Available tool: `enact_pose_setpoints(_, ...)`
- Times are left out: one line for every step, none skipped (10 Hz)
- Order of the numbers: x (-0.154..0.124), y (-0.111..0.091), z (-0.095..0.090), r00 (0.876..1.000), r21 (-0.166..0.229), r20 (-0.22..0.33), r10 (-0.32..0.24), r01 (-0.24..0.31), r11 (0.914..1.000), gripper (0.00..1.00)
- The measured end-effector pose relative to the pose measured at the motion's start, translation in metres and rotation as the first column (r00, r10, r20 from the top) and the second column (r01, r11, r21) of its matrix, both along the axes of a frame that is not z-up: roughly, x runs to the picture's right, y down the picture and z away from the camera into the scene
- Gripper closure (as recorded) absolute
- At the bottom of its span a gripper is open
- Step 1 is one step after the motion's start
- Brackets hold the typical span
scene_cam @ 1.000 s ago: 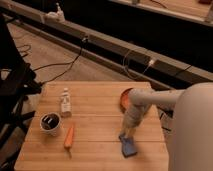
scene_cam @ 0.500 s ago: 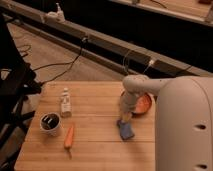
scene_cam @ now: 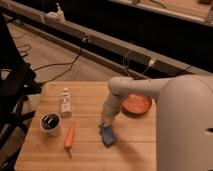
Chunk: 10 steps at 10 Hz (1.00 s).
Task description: Wipe the white sponge on the table
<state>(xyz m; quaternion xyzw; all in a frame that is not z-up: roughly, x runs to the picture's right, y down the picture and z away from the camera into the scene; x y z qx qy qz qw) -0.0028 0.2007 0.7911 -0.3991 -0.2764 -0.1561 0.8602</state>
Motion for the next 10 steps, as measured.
enact_pose_setpoints(-0.003,0.013,-0.012,1.0,-0.015,0.019,0.024,-0.023,0.9996,1.0)
enact_pose_setpoints(0.0,0.024,-0.019,0.999,-0.033,0.02,0.049,-0.048,0.9983,1.0)
enact_pose_setpoints(0.012,0.042,-0.028,0.996,-0.057,0.002,0.084,-0.084,0.9948,1.0)
enact_pose_setpoints(0.028,0.055,-0.032,0.993,-0.078,-0.036,0.113,-0.116,0.9902,1.0)
enact_pose_setpoints(0.045,0.064,-0.032,0.988,-0.087,-0.074,0.138,-0.144,0.9857,1.0)
enact_pose_setpoints(0.068,0.068,-0.031,0.979,-0.091,-0.121,0.162,-0.173,0.9807,1.0)
enact_pose_setpoints(0.096,0.068,-0.025,0.966,-0.08,-0.179,0.185,-0.202,0.976,1.0)
enact_pose_setpoints(0.117,0.063,-0.018,0.956,-0.068,-0.219,0.197,-0.217,0.9739,1.0)
enact_pose_setpoints(0.137,0.053,-0.01,0.944,-0.05,-0.257,0.207,-0.227,0.9727,1.0)
enact_pose_setpoints(0.15,0.041,-0.001,0.935,-0.033,-0.283,0.211,-0.23,0.9727,1.0)
